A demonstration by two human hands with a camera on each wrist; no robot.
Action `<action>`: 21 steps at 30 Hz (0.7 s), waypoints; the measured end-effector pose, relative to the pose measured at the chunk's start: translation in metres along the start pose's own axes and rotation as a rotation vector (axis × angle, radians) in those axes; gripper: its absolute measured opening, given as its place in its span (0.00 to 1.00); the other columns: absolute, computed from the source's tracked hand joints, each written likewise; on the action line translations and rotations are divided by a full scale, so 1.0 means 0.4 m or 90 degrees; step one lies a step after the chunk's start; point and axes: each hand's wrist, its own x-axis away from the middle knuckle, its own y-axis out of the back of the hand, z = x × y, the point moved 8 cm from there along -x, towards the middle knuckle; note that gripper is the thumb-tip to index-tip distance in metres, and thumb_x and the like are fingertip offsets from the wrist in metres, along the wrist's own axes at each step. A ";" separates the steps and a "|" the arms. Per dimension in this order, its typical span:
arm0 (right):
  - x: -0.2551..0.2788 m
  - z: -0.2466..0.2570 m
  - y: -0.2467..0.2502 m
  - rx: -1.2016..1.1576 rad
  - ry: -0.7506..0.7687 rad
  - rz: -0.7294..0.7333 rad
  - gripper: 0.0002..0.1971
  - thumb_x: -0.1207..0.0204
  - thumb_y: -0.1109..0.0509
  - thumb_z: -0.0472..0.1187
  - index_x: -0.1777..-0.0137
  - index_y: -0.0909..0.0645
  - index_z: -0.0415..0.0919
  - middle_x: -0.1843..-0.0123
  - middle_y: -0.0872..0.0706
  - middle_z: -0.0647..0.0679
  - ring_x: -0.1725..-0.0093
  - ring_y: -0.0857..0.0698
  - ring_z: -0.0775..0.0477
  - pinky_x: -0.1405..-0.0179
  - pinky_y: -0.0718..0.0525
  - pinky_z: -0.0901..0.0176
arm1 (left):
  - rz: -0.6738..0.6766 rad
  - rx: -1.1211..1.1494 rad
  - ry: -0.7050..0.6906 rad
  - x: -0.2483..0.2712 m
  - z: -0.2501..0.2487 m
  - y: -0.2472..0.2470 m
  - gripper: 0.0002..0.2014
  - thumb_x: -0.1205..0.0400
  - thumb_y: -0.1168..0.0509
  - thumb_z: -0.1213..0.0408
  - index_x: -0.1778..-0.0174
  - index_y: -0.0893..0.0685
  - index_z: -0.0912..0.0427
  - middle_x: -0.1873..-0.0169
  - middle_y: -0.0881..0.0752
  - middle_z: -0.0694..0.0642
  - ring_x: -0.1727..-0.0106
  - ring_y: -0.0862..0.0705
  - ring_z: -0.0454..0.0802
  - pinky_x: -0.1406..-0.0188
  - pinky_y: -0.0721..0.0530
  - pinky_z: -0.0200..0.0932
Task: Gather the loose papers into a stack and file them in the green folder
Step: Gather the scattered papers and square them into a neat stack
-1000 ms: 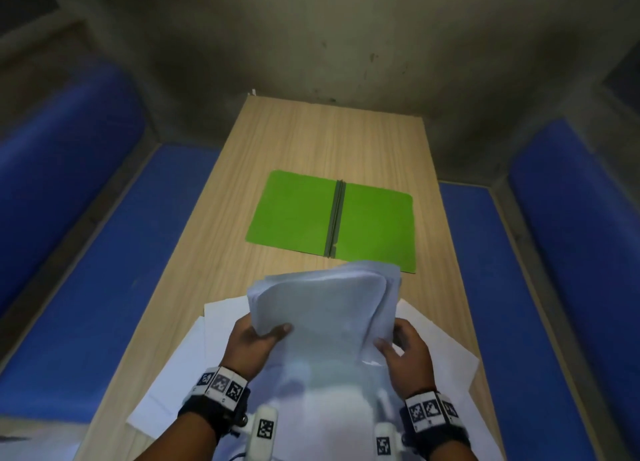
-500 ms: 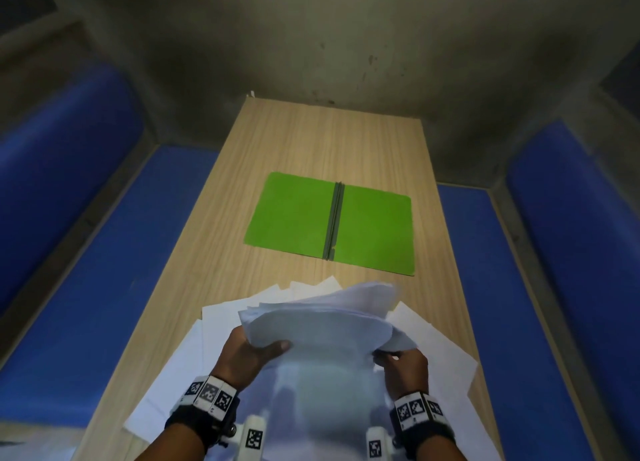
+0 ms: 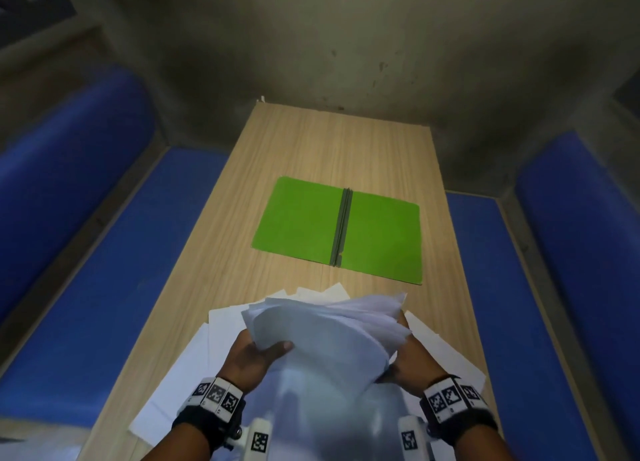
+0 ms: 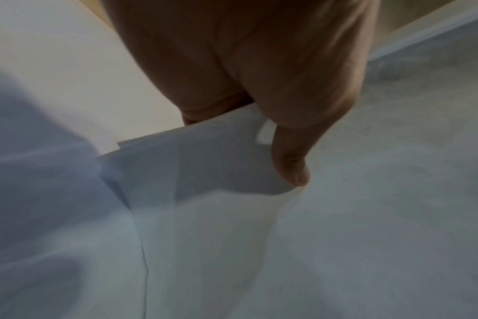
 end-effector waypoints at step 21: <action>0.037 -0.007 -0.033 -0.328 -0.058 -0.230 0.46 0.51 0.11 0.34 0.31 0.30 0.41 0.43 0.12 0.51 0.41 0.13 0.48 0.50 0.13 0.53 | 0.040 0.043 0.042 -0.005 0.005 -0.021 0.18 0.32 0.17 0.62 0.51 0.15 0.48 0.61 0.05 0.45 0.53 0.08 0.47 0.56 0.12 0.40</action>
